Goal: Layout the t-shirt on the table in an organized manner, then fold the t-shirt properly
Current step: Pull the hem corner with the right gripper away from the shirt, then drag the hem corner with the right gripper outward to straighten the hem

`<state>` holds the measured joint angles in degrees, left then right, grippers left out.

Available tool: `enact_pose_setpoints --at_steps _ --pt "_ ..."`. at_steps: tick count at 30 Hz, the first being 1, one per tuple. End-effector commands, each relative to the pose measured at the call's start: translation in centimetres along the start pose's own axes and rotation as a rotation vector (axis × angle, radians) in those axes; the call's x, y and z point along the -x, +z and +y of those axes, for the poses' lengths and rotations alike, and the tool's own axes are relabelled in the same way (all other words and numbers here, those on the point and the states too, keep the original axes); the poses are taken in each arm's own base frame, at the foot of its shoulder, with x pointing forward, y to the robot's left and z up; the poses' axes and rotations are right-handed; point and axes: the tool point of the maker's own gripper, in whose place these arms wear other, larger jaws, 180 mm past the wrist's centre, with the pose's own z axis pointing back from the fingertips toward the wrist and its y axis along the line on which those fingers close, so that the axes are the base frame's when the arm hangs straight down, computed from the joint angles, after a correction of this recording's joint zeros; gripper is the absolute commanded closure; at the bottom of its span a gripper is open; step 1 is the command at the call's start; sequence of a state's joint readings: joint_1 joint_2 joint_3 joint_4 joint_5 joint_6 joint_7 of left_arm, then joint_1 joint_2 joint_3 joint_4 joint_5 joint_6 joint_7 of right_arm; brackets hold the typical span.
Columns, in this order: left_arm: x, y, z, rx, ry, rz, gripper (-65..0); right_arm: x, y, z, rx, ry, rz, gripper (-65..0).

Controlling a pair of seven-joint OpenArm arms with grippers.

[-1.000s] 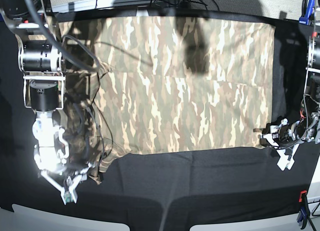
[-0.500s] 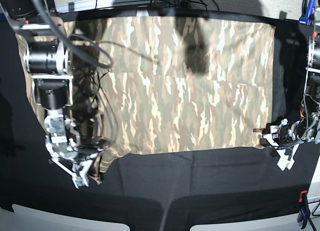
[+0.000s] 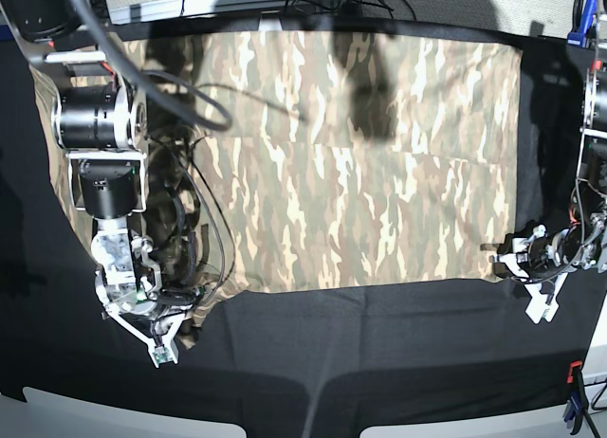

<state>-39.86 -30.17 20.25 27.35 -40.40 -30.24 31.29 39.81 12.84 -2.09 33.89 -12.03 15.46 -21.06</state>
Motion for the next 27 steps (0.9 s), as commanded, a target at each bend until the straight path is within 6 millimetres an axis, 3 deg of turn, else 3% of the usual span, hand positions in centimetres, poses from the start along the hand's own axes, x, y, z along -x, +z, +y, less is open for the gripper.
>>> enact_pose_setpoints --at_steps 1,3,14,21,24,27 --pt "-3.3 1.0 0.4 -0.006 -0.009 -0.078 0.0 -3.3 0.6 -1.2 0.018 -0.003 -0.076 -29.3" --pt "-3.3 1.0 0.4 -0.006 -0.009 -0.078 0.0 -3.2 0.6 -1.0 0.018 -0.005 -0.066 -33.6" --pt "-3.3 1.0 0.4 -0.007 -0.009 -0.082 0.0 0.2 0.0 -0.4 0.079 -0.061 0.004 -33.4" --pt "-3.5 1.0 0.4 -0.007 -0.009 -0.091 0.0 -0.9 -0.1 1.1 0.016 -0.169 -0.037 -33.0" --pt "-3.7 1.0 0.4 -0.006 -0.009 -0.100 0.0 -1.1 -0.2 1.7 0.007 -0.170 -0.043 -23.1" --pt "-3.7 1.0 0.4 -0.007 -0.009 -0.100 0.0 -0.9 -0.2 1.8 0.004 -0.167 -0.030 0.0"
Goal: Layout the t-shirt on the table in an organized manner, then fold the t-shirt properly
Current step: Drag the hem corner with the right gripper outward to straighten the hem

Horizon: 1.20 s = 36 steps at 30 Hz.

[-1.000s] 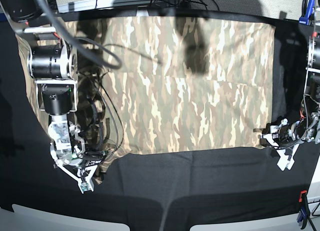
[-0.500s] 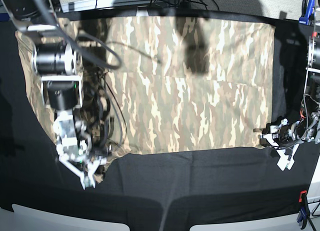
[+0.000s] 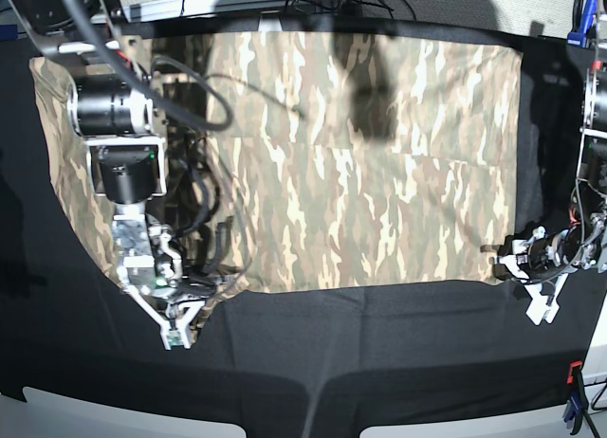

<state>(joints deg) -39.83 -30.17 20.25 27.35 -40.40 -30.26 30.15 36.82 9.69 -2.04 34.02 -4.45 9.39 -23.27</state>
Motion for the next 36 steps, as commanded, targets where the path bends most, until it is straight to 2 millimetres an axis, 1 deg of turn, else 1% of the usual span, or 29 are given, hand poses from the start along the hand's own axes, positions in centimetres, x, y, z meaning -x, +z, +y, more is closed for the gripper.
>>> enact_pose_setpoints --at_steps 1,3,5,8,10,13,17,19,21,24,25,27,28,31,33,35,36 --pt "-3.4 1.0 0.5 -0.007 -0.009 -0.080 0.0 -3.0 0.6 -1.2 0.023 0.001 -0.059 0.0" --pt "-3.4 0.9 0.4 -0.007 -0.009 -0.080 0.0 -2.6 0.6 -1.4 0.034 0.024 -0.035 0.0" --pt "-3.4 1.0 0.5 -0.007 -0.009 -0.080 0.0 -2.8 0.8 -1.3 0.027 0.054 -0.027 0.0" --pt "-3.4 0.9 0.4 -0.007 -0.009 -0.080 0.0 -3.7 1.4 -0.9 0.008 0.081 -0.035 0.0" --pt "-3.4 1.0 0.5 -0.007 -0.009 -0.080 0.0 -4.5 2.1 -0.5 -0.012 0.108 -0.049 0.0" --pt "-3.4 0.9 0.4 -0.007 -0.009 -0.080 0.0 -4.8 3.2 0.2 -0.031 0.146 -0.066 0.0" --pt "-3.3 1.0 0.5 -0.007 -0.009 -0.080 0.0 -4.0 4.8 1.0 -0.024 0.177 -0.108 0.0" --pt "-3.3 1.0 0.5 -0.007 -0.009 -0.080 0.0 -3.9 5.6 1.4 -0.016 0.197 -0.149 0.0" --pt "-3.4 0.9 0.4 -0.007 -0.009 -0.080 0.0 -4.9 6.4 1.3 0.001 0.214 -0.203 0.0" --pt "-3.3 1.0 0.5 -0.007 -0.009 -0.079 0.0 -6.9 6.9 -0.1 0.064 0.253 -0.249 0.0" --pt "-3.3 1.0 0.5 -0.007 -0.009 -0.079 0.0 -7.6 7.0 -0.6 0.074 0.257 -0.265 -2.3" --pt "-3.3 1.0 0.5 -0.007 -0.009 -0.079 0.0 -8.8 7.3 -2.3 0.116 0.290 -0.293 -15.9" --pt "-3.3 1.0 0.5 -0.007 -0.009 -0.079 0.0 -9.1 7.2 -3.3 0.138 0.302 -0.287 -19.9" --pt "-3.3 0.9 0.4 -0.007 -0.009 -0.080 0.0 -9.3 6.5 -6.4 0.175 0.291 -0.238 -20.6" --pt "-3.4 1.0 0.4 -0.007 -0.009 -0.081 0.0 -9.1 5.7 -8.0 0.184 0.257 -0.193 -20.6" --pt "-3.4 0.9 0.4 -0.007 -0.009 -0.081 0.0 -9.1 4.7 -8.7 0.172 0.227 -0.163 -20.6" --pt "-3.4 0.9 0.4 -0.007 -0.009 -0.081 0.0 -9.0 4.2 -8.7 0.162 0.216 -0.153 -20.6"
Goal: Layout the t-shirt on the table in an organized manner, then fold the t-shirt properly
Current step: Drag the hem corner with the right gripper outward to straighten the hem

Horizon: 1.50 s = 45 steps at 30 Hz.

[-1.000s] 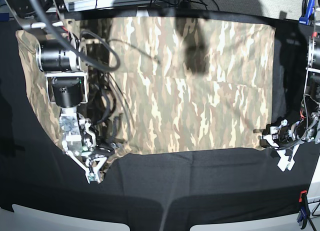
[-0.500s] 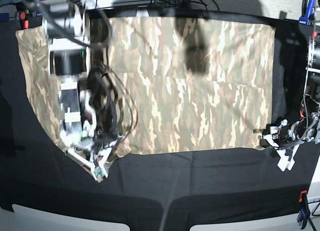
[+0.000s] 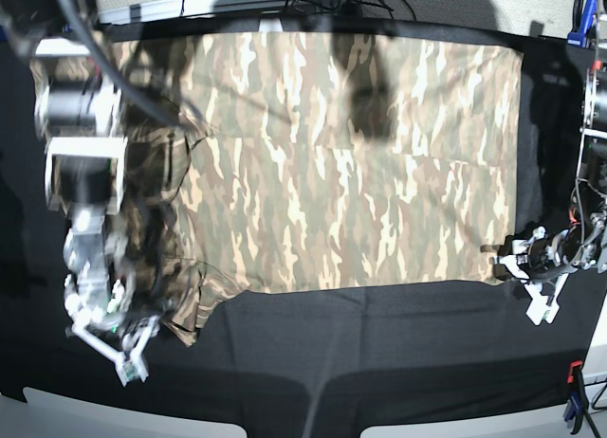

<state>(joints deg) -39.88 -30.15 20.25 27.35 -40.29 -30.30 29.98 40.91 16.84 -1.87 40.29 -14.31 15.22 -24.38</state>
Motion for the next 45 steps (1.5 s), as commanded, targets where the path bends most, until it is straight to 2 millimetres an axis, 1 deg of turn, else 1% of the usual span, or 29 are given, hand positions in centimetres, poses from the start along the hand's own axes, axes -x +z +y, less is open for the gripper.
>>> enact_pose_setpoints --at_steps 1,3,5,9,11,13,15,18,20,23,24,26,28,33,36,38,40,42,45 --pt "-3.3 1.0 0.5 -0.007 -0.007 -0.078 0.0 -2.9 0.1 -0.9 0.008 -0.018 -0.060 -20.6" --pt "-3.3 1.0 0.5 -0.007 -0.007 -0.077 0.0 -2.6 -0.7 -0.3 -0.007 -0.011 -0.038 -20.6" --pt "-3.3 1.0 0.5 -0.007 -0.007 -0.077 0.0 -1.8 -1.3 0.2 -0.016 0.018 -0.005 -20.6" --pt "-3.3 0.9 0.5 -0.007 -0.007 -0.077 0.0 -0.3 -1.9 0.4 0.005 0.111 0.029 -20.6" --pt "-3.3 1.0 0.5 -0.007 -0.007 -0.078 0.0 -0.4 -1.9 -0.1 0.054 0.138 0.032 -20.6" --pt "-3.3 1.0 0.5 -0.007 -0.007 -0.077 0.0 -0.7 -1.9 -0.2 0.078 0.169 0.031 -20.6" --pt "-3.3 1.0 0.5 -0.007 -0.007 -0.077 0.0 -0.6 -2.0 0.2 0.074 0.209 0.036 -20.2" --pt "-3.3 1.0 0.5 -0.007 -0.007 -0.077 0.0 -0.1 -2.2 1.1 0.060 0.263 0.035 -15.3" --pt "-3.3 1.0 0.5 -0.007 -0.007 -0.077 0.0 0.1 -2.4 1.5 0.058 0.287 0.033 -15.3" --pt "-3.3 1.0 0.5 -0.007 -0.007 -0.077 0.0 0.2 -2.4 1.3 0.088 0.305 0.036 -14.9" --pt "-3.3 1.0 0.5 -0.007 -0.007 -0.077 0.0 0.3 -2.4 1.0 0.100 0.306 0.039 -11.7" --pt "-3.3 1.0 0.5 -0.007 -0.007 -0.077 0.0 0.5 -2.4 0.7 0.112 0.301 0.062 0.0" --pt "-3.3 0.9 0.5 -0.007 -0.007 -0.078 0.0 0.9 -2.3 0.6 0.117 0.297 0.096 0.0" --pt "-3.3 0.9 0.4 -0.007 -0.008 -0.079 0.0 0.2 -1.9 0.7 0.133 0.282 0.131 0.0" --pt "-3.3 0.9 0.4 -0.007 -0.008 -0.079 0.0 -0.8 -1.4 1.3 0.139 0.280 0.142 0.0" --pt "-3.3 0.9 0.4 -0.007 -0.008 -0.079 0.0 -1.8 -1.0 2.0 0.126 0.273 0.130 0.0" --pt "-3.3 1.0 0.5 -0.007 -0.008 -0.078 0.0 -2.4 -0.7 3.2 0.081 0.248 0.122 0.0" --pt "-3.3 0.9 0.4 -0.007 -0.008 -0.079 0.0 -2.7 -0.3 4.4 0.044 0.237 0.112 0.0" --pt "-3.3 1.0 0.5 -0.007 -0.008 -0.078 0.0 -2.5 0.4 5.1 0.040 0.246 0.105 0.0"
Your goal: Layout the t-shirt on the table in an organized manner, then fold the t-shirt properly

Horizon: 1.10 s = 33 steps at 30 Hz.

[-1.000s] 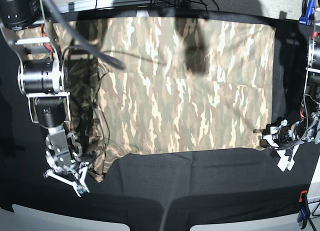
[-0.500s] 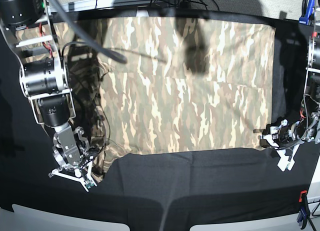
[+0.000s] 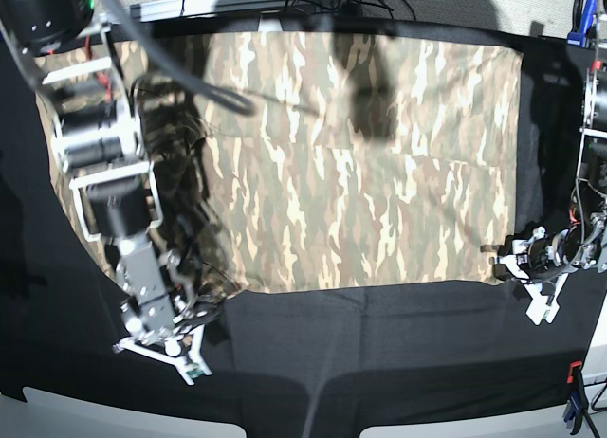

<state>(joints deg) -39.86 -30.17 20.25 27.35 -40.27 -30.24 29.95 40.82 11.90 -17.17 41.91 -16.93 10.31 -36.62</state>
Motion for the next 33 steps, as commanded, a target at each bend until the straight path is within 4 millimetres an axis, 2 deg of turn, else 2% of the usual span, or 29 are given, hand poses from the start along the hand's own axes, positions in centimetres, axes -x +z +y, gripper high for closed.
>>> enact_pose_setpoints --at_steps 1,8,9,11,12,17,22,24,28,33 --pt "-3.3 0.9 0.4 -0.006 -0.008 -0.078 0.0 -2.3 0.9 -2.1 0.048 -0.005 -0.058 0.0" --pt "-3.3 0.9 0.4 -0.005 -0.008 -0.078 0.0 -2.7 1.2 -2.2 0.052 -0.015 -0.078 0.0" --pt "-3.3 0.9 0.4 -0.005 -0.008 -0.079 0.0 -2.6 1.2 -2.1 0.050 -0.016 -0.079 -2.7" --pt "-3.3 0.9 0.4 -0.005 -0.008 -0.079 0.0 -2.8 1.2 -1.5 0.026 -0.036 -0.085 -14.5" --pt "-3.3 0.9 0.4 -0.005 -0.008 -0.079 0.0 -2.9 1.2 -1.2 0.015 -0.045 -0.086 -17.3" --pt "-3.3 0.9 0.4 -0.005 -0.008 -0.079 0.0 -2.6 0.9 0.5 -0.032 -0.152 -0.093 -17.7" --pt "-3.3 0.9 0.4 -0.005 -0.008 -0.079 0.0 -0.5 0.4 -0.3 0.082 -0.291 -0.065 -17.6" --pt "-3.3 0.9 0.4 -0.005 -0.008 -0.079 0.0 0.2 0.2 0.4 0.062 -0.320 -0.054 -17.6" --pt "-3.3 0.9 0.4 -0.005 -0.008 -0.079 0.0 -0.2 0.0 2.2 -0.020 -0.417 -0.094 -17.6" --pt "-3.4 0.9 0.4 -0.005 -0.008 -0.079 0.0 -1.8 0.5 2.0 -0.004 -0.386 -0.110 -17.6"
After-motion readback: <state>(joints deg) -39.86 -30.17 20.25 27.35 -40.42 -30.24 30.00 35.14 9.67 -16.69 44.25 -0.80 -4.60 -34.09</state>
